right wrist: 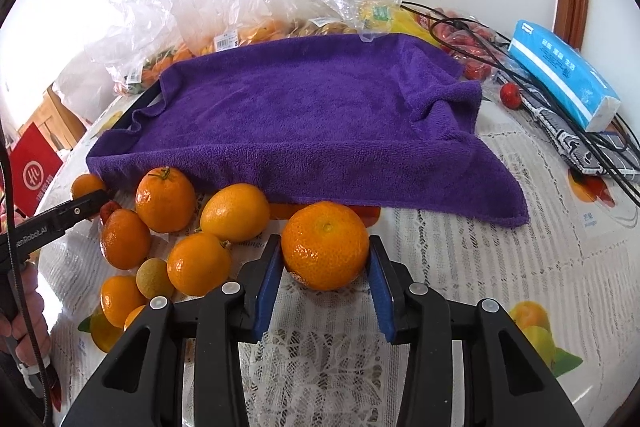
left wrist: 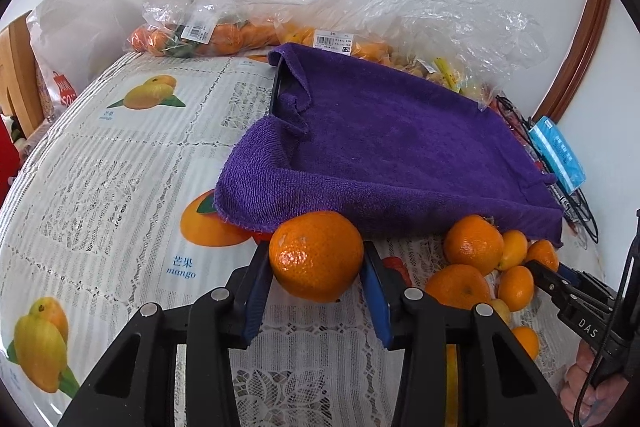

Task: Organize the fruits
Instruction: 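Close the left gripper on an orange while the right gripper closes on another orange, then lift and carry both held oranges over the purple towel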

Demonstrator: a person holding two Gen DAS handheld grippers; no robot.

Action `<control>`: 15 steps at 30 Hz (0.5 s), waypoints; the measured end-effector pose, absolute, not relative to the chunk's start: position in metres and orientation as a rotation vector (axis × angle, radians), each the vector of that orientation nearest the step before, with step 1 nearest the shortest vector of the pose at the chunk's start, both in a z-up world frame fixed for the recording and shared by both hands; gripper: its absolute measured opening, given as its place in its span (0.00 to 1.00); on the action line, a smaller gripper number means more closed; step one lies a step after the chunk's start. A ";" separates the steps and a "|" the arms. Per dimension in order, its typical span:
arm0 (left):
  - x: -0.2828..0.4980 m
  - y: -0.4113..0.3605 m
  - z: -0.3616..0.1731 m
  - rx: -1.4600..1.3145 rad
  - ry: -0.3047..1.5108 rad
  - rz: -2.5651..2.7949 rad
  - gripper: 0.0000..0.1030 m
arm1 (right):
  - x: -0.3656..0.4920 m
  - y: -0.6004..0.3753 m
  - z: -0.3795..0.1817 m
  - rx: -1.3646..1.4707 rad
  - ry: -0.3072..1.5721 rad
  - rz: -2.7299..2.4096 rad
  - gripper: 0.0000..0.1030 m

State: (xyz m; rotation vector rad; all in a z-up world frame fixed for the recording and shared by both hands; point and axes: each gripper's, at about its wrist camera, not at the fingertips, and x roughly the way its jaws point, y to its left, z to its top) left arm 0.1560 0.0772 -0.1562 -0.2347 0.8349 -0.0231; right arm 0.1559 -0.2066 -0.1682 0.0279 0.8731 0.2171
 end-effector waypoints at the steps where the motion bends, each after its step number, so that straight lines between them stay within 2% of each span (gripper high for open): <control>1: 0.155 0.077 -0.156 -0.228 0.835 -0.016 0.40 | 0.154 -0.207 -0.168 0.031 0.873 0.218 0.40; 7: 0.141 0.079 -0.147 -0.249 0.833 -0.038 0.40 | 0.142 -0.214 -0.162 0.070 0.888 0.218 0.40; 15: 0.129 0.070 -0.113 -0.225 0.767 -0.073 0.40 | 0.135 -0.212 -0.119 0.039 0.796 0.197 0.40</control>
